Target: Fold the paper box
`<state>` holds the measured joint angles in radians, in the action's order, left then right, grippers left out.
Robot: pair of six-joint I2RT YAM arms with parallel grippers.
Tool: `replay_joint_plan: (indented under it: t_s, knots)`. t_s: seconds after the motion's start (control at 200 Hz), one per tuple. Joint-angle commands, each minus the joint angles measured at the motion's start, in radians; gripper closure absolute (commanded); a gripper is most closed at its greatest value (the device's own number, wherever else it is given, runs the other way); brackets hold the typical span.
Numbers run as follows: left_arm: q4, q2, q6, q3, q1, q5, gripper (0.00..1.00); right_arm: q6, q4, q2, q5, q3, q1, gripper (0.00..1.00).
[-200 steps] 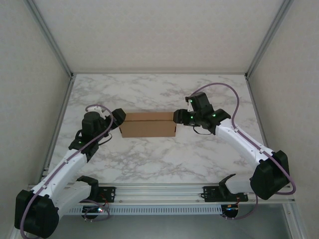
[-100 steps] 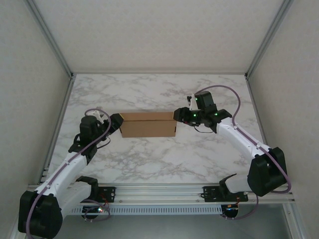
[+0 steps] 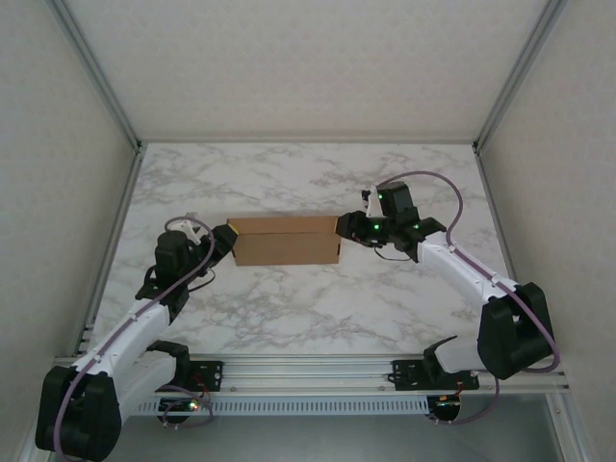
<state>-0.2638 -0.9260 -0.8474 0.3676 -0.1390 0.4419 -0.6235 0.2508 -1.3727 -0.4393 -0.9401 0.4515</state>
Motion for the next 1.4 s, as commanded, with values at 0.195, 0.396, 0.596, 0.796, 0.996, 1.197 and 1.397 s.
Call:
replay_joint_plan:
  t_s: [0.195, 0.396, 0.596, 0.796, 0.996, 1.197, 1.397]
  knots:
    - [0.017, -0.029, -0.033, -0.047, 0.011, -0.005, 0.57, -0.118, -0.084, -0.072, -0.098, 0.130, -0.029, 0.74]
    - [0.053, -0.031, -0.007, -0.015, 0.010, -0.018, 0.58, -0.073, -0.057, -0.020, -0.129, 0.081, -0.032, 0.60]
    - [0.076, -0.038, 0.008, 0.001, 0.013, -0.021, 0.57, -0.079, -0.016, 0.020, -0.134, 0.007, -0.065, 0.54]
    - [0.077, -0.045, 0.011, 0.005, 0.012, -0.017, 0.57, -0.081, -0.017, 0.002, -0.152, -0.011, -0.084, 0.56]
    - [0.086, -0.058, 0.021, 0.021, 0.012, -0.011, 0.57, -0.085, -0.019, -0.036, -0.149, -0.002, -0.083, 0.59]
    - [0.090, -0.068, 0.024, 0.030, 0.012, -0.009, 0.56, -0.099, 0.012, -0.076, -0.100, 0.027, -0.090, 0.64]
    - [0.105, -0.069, 0.037, 0.043, 0.012, -0.012, 0.56, -0.144, -0.060, -0.092, -0.151, 0.080, -0.109, 0.68]
